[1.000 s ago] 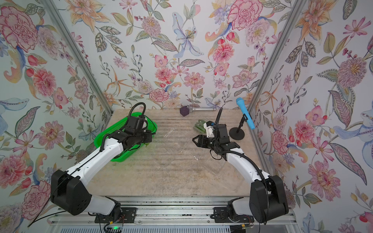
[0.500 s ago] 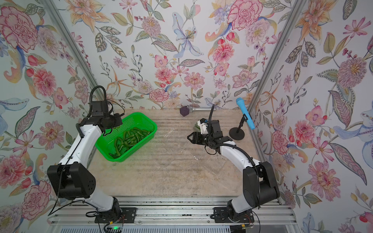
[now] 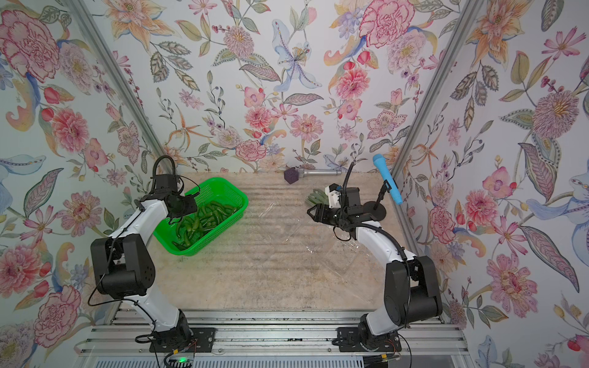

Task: Take small green peppers out of containers
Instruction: Place the green pepper in the basket, then pick up the packing box from the center of the board.

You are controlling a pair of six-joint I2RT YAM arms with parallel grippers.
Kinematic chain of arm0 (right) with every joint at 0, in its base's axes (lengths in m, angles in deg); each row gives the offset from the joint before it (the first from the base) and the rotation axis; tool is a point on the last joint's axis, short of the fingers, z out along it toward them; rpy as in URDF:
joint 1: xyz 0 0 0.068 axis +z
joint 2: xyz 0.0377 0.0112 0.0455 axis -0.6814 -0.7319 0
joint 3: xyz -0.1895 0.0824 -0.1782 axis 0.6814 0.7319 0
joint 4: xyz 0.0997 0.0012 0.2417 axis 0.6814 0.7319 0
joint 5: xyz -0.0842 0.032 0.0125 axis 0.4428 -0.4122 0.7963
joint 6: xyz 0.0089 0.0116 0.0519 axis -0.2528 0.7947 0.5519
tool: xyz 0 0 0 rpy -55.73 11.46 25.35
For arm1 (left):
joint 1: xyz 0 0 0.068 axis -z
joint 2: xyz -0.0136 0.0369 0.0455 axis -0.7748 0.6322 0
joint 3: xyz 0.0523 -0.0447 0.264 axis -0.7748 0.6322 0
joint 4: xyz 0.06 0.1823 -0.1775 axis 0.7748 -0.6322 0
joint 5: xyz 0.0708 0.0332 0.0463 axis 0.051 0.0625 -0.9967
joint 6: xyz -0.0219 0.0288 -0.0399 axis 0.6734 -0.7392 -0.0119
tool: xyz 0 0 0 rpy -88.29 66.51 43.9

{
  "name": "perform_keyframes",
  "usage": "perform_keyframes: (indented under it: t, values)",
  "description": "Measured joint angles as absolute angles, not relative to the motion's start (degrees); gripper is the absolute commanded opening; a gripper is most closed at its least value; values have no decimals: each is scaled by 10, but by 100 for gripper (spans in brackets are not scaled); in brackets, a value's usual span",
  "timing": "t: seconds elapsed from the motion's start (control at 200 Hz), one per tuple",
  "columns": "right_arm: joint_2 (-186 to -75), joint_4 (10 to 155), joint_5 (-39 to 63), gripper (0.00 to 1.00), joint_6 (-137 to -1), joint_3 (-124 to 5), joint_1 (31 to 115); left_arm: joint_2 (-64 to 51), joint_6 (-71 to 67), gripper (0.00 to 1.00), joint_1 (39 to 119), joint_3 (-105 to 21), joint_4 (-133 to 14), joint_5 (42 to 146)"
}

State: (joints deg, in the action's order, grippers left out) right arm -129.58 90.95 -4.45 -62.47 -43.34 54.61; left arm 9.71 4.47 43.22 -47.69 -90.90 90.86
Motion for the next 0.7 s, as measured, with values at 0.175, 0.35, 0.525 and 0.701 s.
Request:
perform_keyframes:
  t: [0.175,0.35,0.525,0.701]
  values:
    - [-1325,931,2,69,-615,-498,490,32,49,50,473,-476,-880,911]
    - [-1378,937,40,74,-573,-543,460,65,55,51,594,-546,-836,938]
    - [-1434,946,57,75,-515,-563,458,237,53,50,681,-710,-792,986]
    - [-1469,946,72,78,-464,-578,459,412,48,51,725,-880,-800,1001]
